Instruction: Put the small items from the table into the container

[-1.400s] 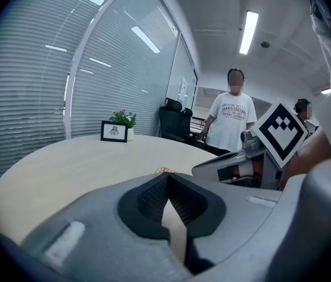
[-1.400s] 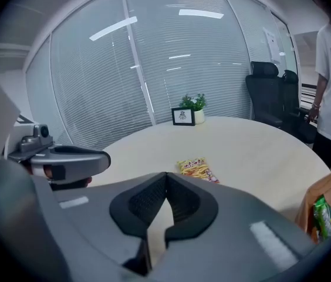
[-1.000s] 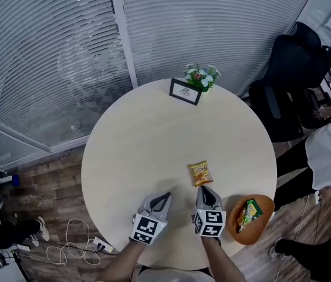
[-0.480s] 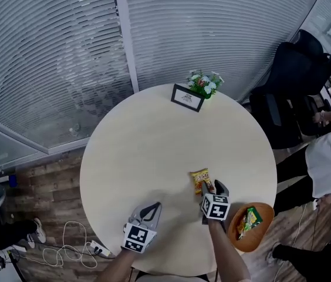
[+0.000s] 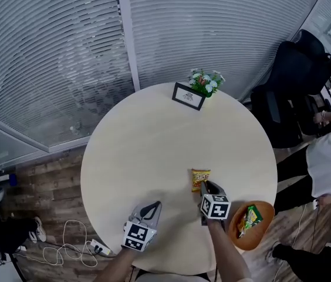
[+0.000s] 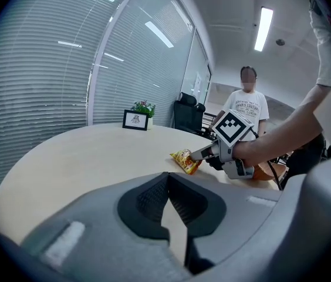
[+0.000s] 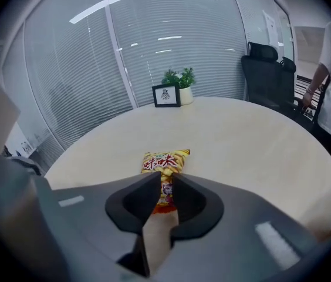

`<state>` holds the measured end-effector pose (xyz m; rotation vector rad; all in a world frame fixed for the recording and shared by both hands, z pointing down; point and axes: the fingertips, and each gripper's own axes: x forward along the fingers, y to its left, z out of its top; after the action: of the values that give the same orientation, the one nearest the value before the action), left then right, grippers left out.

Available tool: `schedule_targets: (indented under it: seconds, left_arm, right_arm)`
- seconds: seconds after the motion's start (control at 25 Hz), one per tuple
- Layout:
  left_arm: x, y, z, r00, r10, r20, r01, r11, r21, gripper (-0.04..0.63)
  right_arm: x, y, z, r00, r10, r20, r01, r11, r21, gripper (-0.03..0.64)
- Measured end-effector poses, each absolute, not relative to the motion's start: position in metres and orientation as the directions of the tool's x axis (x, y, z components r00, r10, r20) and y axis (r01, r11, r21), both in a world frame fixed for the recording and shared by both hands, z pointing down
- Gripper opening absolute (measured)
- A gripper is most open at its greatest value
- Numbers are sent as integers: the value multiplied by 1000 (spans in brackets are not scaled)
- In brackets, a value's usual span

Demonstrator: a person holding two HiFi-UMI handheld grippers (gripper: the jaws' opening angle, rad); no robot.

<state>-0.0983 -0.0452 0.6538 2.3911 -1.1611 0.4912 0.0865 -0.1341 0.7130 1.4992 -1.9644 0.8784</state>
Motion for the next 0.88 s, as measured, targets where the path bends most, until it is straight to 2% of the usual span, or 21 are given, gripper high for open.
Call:
schedule_targets:
  seconds: [0.2,0.52,0.88]
  left_arm:
    - [-94,-44,649,590,-645,486,-796,-564,219,-3]
    - [-77,-44,633,607,-645,465,-782,-590,203,-3]
    - [-3,-43,618,707,-560,432,-681,-703,202,-3]
  right_arm:
    - [80,-128,701,-273,-653,706,-961,216,-172,31]
    - [88,-115,669,-277,-703,655,-961,206,-185,18]
    - [150,-88,610,-192,-793,578,-980,121,-159,15]
